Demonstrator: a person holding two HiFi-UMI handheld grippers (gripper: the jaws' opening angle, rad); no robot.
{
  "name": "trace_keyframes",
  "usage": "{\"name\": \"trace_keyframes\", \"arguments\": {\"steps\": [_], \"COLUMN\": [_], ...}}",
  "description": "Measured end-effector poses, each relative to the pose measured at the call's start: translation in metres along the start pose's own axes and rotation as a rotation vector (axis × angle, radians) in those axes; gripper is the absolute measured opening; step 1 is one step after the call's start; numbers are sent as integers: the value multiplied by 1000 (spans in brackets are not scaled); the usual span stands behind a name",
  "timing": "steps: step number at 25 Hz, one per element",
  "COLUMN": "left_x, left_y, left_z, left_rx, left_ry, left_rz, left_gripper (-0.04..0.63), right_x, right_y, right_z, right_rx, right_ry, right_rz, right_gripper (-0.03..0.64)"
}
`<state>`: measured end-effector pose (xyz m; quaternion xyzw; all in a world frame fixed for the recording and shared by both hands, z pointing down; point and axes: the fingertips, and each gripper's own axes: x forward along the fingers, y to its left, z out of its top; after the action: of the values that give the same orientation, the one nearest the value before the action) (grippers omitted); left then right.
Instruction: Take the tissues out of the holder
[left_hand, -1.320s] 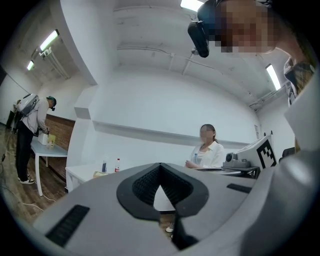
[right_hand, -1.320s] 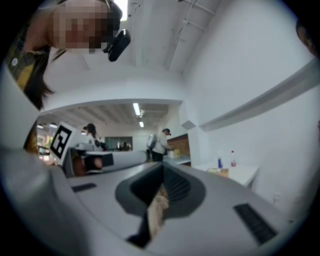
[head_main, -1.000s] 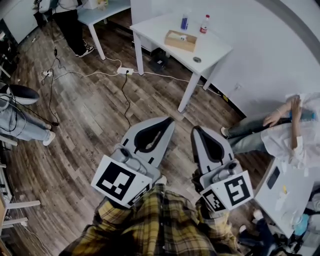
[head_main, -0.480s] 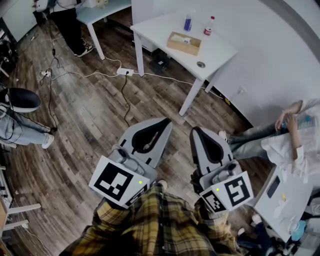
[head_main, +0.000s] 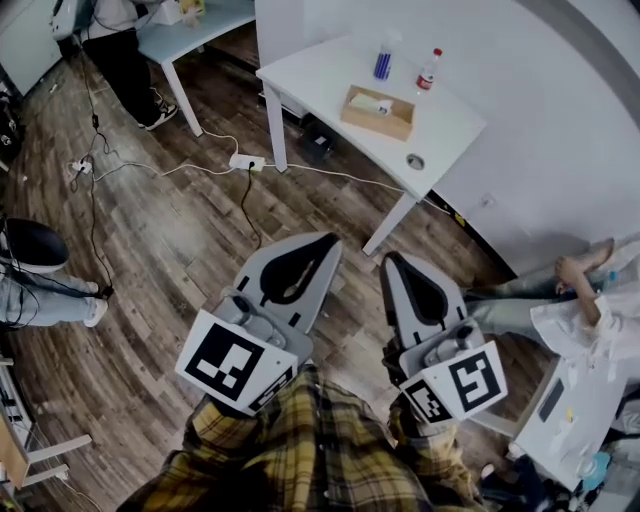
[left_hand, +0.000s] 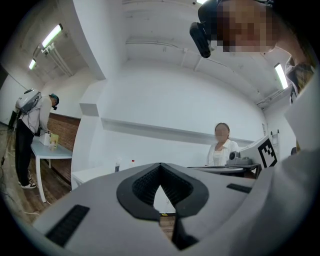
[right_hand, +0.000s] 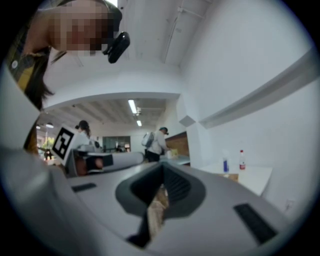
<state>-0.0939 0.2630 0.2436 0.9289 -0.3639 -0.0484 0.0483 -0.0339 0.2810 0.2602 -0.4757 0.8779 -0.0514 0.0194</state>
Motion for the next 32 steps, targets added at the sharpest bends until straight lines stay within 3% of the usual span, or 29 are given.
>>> {"name": "trace_keyframes", "arguments": {"steps": [14, 22, 32], "left_x": [54, 127, 232], "left_y": [89, 141, 187], "left_z": [-20, -29, -9], "left_rx": [-46, -61, -36], "left_ry": [65, 73, 46], "left_rz": [-28, 9, 44], "left_gripper": [15, 15, 15], "right_x": [83, 142, 202], "right_y": [-48, -116, -207], "right_z": [-20, -22, 9], "right_rx": [64, 90, 87], "right_ry": [51, 72, 42], "right_rz": [-66, -47, -11], "right_gripper": [11, 11, 11]}}
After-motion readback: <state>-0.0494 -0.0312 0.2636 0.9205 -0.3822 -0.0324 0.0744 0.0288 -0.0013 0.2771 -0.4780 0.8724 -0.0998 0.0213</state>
